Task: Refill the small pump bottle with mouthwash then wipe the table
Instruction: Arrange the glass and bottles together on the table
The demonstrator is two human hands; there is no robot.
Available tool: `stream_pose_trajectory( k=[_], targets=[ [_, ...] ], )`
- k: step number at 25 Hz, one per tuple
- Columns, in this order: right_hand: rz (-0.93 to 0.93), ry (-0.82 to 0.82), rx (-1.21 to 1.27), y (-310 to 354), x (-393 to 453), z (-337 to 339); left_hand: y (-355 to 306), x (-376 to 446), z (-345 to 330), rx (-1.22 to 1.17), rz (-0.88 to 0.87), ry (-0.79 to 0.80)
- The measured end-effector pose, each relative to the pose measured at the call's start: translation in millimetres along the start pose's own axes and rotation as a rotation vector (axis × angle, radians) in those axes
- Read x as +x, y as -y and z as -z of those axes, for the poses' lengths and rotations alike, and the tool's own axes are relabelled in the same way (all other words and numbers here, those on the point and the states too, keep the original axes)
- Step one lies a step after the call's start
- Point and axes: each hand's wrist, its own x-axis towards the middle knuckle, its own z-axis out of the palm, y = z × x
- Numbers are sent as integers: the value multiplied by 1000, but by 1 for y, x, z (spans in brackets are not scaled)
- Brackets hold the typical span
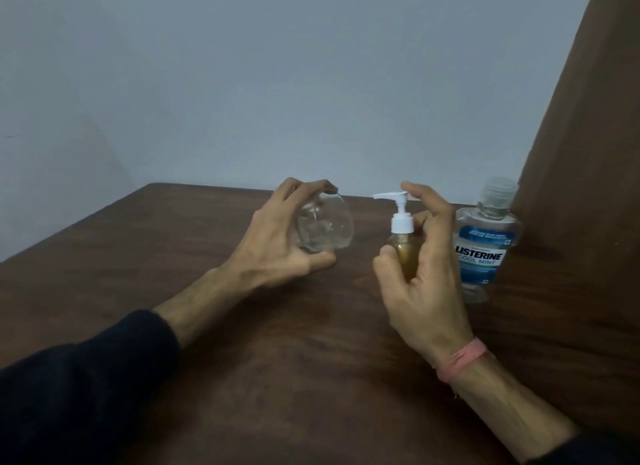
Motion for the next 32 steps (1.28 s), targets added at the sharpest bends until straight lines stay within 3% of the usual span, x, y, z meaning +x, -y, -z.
stream_pose_trajectory(
  k=[4,8,12,19,32],
  targets=[
    [-72,129,19,4,-9,-4,-2,-44,33,-57,-48,-104],
    [-121,252,57,5,-15,-7,-6,-47,27,-186,36,-48],
    [-130,316,87,11,-14,-9,-2,-48,24,-117,20,-33],
    [-79,305,-15,18,-10,-9,-1,-44,21,-219,75,-69],
    [20,326,-36,22,-10,-10,-17,-47,8,-246,127,68]
  ],
)
